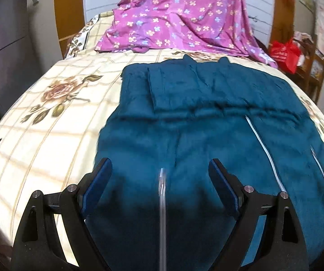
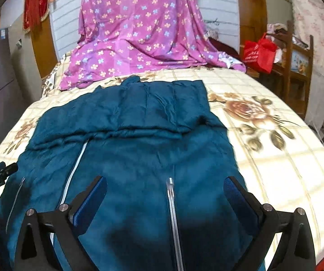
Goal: Fold large clothes
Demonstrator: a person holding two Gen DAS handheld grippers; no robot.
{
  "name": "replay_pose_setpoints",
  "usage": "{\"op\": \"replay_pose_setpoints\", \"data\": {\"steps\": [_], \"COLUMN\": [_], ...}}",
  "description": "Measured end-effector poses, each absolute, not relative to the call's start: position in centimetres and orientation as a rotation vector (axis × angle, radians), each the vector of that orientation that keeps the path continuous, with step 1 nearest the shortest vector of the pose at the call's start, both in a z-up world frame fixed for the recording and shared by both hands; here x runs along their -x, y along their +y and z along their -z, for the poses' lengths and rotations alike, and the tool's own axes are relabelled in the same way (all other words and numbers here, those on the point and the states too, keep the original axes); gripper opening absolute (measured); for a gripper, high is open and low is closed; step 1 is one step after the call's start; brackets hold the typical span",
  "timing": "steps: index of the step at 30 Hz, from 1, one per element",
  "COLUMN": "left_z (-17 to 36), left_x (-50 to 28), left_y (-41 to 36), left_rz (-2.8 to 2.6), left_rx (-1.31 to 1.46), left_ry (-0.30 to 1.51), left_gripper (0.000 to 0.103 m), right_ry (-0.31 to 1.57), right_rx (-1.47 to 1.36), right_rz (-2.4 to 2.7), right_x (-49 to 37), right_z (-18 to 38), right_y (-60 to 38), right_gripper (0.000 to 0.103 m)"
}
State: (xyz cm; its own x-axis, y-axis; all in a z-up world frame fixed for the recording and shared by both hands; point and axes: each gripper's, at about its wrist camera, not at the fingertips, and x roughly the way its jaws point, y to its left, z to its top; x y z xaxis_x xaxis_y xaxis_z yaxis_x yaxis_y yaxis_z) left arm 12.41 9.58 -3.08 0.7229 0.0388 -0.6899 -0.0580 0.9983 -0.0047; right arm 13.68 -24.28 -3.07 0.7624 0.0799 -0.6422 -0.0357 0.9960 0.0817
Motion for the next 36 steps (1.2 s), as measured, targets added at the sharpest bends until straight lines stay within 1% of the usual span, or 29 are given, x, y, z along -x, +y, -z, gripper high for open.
{"op": "replay_pose_setpoints", "data": {"steps": [4,6,9,13,16,20,23,26,36], "left_z": [3.7,3.9,3.9,4.4,4.7,5.9,7.5,8.6,8.1], "left_x": [-8.5,-7.5,-6.1,-4.5,-4.1,-4.5,-4.3,-3.7,-0.3], "left_y": [10.3,10.8,12.0,14.7,16.4,16.5,16.5,16.7,17.5], "left_rz": [-0.036,-0.047,-0.063,-0.12,-0.119,-0.128,-0.078,-0.038,0.125], "left_rx": [0.017,-0.002,0.005,0.068,0.153,0.115,0.139,0.153,0.201], "left_ry": [0.764,0.765,0.76,0.8,0.832,0.86,0.896,0.908,0.878], "left_gripper": [0.088,0.088,0.088,0.088,0.088,0.088,0.088,0.088,0.088], "right_ry": [0.654,0.665,0.696,0.78,0.798,0.866,0.898,0.885,0.893], "right_rx": [0.056,0.113,0.119,0.008,-0.058,-0.201,-0.29,-0.256,-0.187], "right_rz": [-0.049,-0.051,-0.034,-0.039,-0.059,-0.133,-0.178,-0.211,-0.313], "right_x": [-8.5,-6.7,-5.3,-4.1,-3.4,-4.1,-4.8,-4.3,-4.0], "right_z": [2.8,3.1,3.3,5.2,6.0,7.7,9.5,10.0,10.2], "right_y": [-24.2,-24.7,-26.6,-31.1,-33.1,-35.3,-36.1,-35.7,-32.8], "right_gripper": [0.103,0.103,0.103,0.103,0.103,0.103,0.103,0.103,0.103]}}
